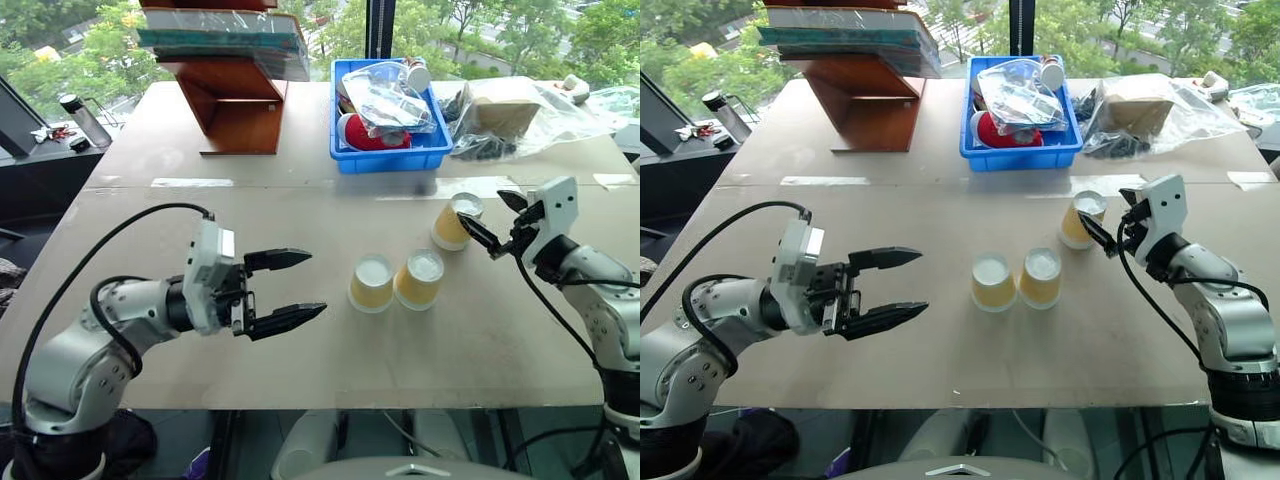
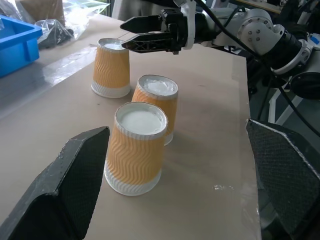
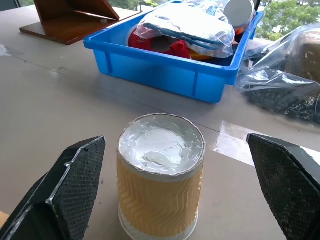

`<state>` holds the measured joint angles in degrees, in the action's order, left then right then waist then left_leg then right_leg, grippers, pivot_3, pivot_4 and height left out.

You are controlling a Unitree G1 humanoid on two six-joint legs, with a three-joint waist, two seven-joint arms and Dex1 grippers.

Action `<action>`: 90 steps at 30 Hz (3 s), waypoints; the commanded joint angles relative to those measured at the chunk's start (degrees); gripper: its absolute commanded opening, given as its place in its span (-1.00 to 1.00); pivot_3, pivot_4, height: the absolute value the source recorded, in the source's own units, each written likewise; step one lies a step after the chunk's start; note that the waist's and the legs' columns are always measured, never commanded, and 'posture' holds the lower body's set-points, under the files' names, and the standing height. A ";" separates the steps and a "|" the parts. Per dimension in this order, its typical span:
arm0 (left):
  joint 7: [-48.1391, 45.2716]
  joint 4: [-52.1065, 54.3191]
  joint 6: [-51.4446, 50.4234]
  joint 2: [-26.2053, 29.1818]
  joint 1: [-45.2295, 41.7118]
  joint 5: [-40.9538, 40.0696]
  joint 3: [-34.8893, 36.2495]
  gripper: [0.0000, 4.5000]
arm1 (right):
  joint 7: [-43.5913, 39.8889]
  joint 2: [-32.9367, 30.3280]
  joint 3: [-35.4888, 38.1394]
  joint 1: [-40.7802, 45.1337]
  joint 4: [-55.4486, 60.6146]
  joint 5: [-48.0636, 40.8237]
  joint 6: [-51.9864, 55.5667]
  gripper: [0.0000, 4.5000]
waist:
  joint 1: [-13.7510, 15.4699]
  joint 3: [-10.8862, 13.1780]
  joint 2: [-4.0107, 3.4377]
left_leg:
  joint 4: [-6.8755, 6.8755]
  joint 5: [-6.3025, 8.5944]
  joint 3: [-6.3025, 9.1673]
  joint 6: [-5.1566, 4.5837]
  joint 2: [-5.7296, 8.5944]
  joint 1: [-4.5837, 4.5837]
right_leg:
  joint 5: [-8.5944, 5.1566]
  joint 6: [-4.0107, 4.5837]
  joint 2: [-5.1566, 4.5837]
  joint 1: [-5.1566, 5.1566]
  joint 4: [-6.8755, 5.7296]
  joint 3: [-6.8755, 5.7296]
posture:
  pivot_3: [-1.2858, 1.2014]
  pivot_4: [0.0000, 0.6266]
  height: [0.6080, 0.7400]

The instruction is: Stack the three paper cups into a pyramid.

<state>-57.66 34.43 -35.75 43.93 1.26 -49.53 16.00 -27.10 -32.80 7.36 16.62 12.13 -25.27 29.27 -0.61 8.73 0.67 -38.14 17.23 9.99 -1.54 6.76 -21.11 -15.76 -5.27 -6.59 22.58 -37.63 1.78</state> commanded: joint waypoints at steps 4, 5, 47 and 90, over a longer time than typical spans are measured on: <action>1.24 3.18 2.82 -0.11 4.66 -0.91 5.14 0.99 | -0.28 2.17 -1.28 4.44 -3.76 1.85 -0.72 1.00 | -0.18 0.01 -0.02 | 0.01 0.00 -0.04 0.00 -0.01 0.00 | 0.00 0.00 0.02 0.02 0.00 0.04 | 0.03 -0.52 1.00; 0.92 3.49 3.27 -0.12 5.80 -0.86 5.59 0.99 | -0.46 2.48 -1.52 4.81 -4.15 2.09 -0.81 1.00 | -0.19 0.01 -0.03 | 0.02 0.00 -0.09 0.00 -0.01 0.02 | 0.00 0.00 0.03 0.02 -0.01 0.09 | 0.03 -0.52 1.00; -6.17 -4.20 11.12 0.77 3.20 0.93 5.04 1.00 | -19.53 -7.39 3.67 13.44 16.15 -26.76 16.46 0.04 | -0.38 0.14 -0.22 | 0.15 0.00 -0.11 0.00 -0.08 -0.52 | 0.00 0.01 0.00 0.57 0.06 0.11 | 0.03 -0.52 1.00; -19.24 -11.63 11.11 2.54 6.03 -4.93 11.74 1.00 | -31.27 -9.02 -11.76 17.46 14.15 -15.01 10.72 0.04 | -0.24 0.14 -0.19 | -0.07 0.00 0.05 0.00 -0.01 -0.69 | 0.01 0.00 -0.15 0.58 0.03 -0.17 | 0.03 -0.52 1.00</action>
<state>-76.99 21.02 -24.73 46.14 7.06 -53.18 26.52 -57.60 -41.45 -4.72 33.14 25.62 -40.50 41.03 -0.84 8.87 0.48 -38.21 17.23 10.04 -1.54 6.76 -21.80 -15.75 -5.26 -6.74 23.15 -37.60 1.61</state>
